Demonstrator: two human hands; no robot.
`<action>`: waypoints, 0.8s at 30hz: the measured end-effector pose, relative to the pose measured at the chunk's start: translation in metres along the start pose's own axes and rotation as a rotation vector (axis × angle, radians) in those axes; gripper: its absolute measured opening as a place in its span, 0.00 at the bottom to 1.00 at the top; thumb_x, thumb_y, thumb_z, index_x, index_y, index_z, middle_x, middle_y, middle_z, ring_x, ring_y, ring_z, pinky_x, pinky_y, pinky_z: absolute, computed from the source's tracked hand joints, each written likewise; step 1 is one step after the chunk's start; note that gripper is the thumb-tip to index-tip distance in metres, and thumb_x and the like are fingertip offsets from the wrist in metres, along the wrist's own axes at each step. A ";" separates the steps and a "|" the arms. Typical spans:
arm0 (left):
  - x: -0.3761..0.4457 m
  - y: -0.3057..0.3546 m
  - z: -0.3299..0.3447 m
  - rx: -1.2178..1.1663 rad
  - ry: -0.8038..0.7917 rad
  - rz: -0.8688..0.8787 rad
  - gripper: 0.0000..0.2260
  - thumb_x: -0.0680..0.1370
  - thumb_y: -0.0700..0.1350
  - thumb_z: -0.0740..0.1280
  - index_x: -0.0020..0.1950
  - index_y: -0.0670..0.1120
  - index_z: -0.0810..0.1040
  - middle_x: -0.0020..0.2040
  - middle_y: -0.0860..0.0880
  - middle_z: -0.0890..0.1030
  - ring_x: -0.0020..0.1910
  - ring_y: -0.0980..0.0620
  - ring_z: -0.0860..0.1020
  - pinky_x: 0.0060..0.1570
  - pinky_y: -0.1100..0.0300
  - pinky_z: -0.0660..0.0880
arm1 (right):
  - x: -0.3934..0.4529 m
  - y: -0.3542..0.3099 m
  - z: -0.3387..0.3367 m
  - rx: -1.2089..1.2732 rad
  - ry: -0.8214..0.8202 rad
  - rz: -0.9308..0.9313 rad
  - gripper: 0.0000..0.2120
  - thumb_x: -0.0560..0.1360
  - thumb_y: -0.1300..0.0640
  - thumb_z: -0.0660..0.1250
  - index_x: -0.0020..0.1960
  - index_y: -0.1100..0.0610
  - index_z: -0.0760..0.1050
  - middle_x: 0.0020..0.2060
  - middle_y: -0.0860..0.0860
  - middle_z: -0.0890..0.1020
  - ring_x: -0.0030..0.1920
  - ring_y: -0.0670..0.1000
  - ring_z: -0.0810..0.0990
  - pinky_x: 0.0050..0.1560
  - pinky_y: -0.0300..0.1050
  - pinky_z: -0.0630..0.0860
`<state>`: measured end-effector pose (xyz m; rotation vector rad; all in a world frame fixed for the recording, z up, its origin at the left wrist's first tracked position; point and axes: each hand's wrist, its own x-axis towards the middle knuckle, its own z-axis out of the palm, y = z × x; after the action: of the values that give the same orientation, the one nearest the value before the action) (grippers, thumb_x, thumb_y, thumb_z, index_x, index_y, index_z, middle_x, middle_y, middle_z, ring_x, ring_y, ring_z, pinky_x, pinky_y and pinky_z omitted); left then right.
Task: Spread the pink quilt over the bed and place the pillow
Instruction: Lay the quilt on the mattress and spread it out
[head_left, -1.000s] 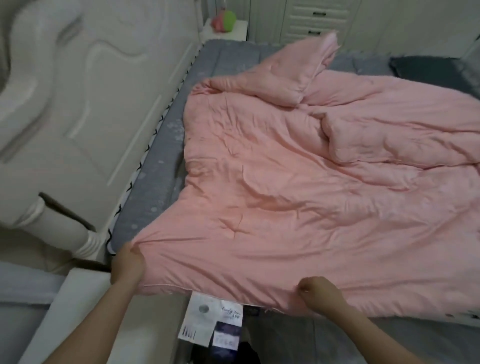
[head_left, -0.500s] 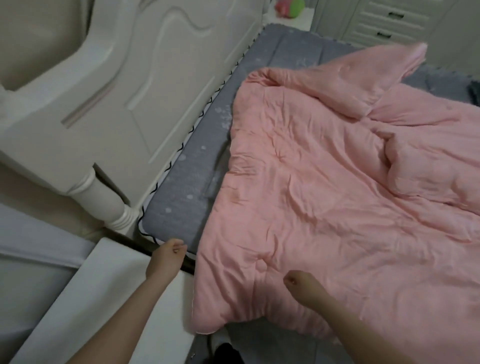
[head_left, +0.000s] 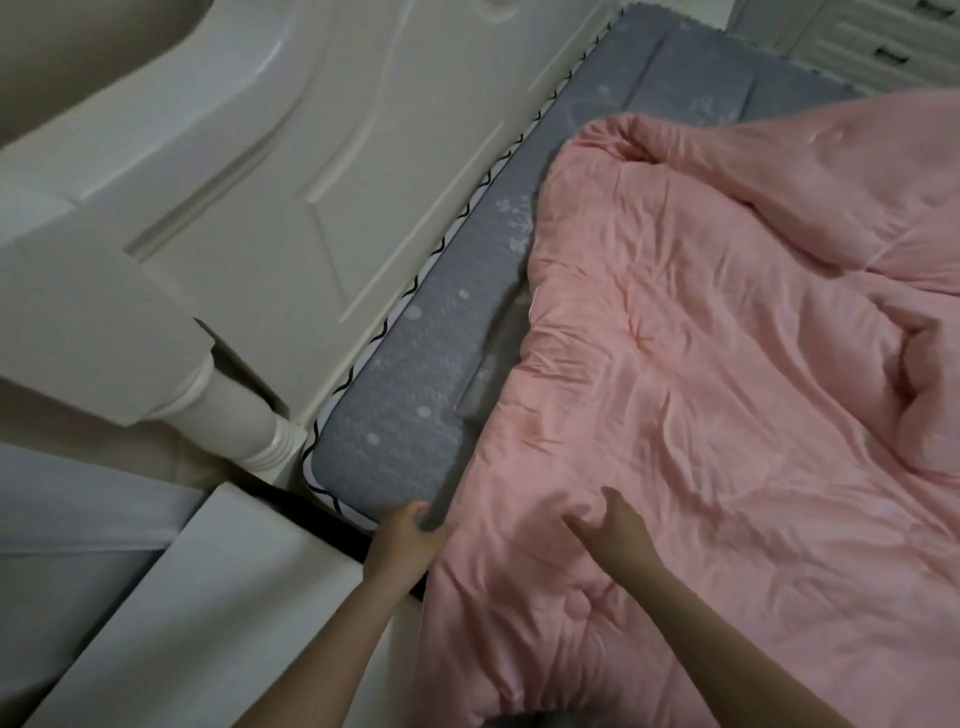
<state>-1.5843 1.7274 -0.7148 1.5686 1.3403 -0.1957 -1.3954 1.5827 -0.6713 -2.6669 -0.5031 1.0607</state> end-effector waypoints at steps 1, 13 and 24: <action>0.008 -0.008 0.007 -0.034 -0.006 -0.020 0.29 0.70 0.57 0.71 0.64 0.42 0.73 0.62 0.47 0.77 0.58 0.50 0.76 0.52 0.60 0.71 | 0.010 -0.011 0.006 0.060 0.002 0.040 0.37 0.72 0.43 0.67 0.72 0.61 0.59 0.66 0.59 0.72 0.67 0.58 0.70 0.63 0.45 0.67; 0.025 -0.043 0.071 -0.153 0.032 0.041 0.06 0.76 0.40 0.64 0.50 0.43 0.79 0.48 0.47 0.82 0.49 0.52 0.78 0.40 0.66 0.67 | 0.064 -0.072 0.083 -0.521 -0.093 -0.183 0.15 0.78 0.51 0.58 0.59 0.57 0.74 0.57 0.57 0.79 0.57 0.58 0.78 0.55 0.46 0.73; 0.018 0.057 0.017 -0.065 0.202 0.277 0.08 0.75 0.39 0.61 0.50 0.47 0.77 0.47 0.50 0.79 0.47 0.49 0.77 0.44 0.58 0.71 | 0.059 -0.093 -0.006 -0.074 0.173 -0.366 0.23 0.80 0.50 0.56 0.27 0.56 0.63 0.33 0.65 0.81 0.39 0.63 0.79 0.44 0.50 0.73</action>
<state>-1.5239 1.7340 -0.7017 1.7330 1.2508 0.1795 -1.3724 1.6910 -0.6726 -2.5572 -0.9625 0.7127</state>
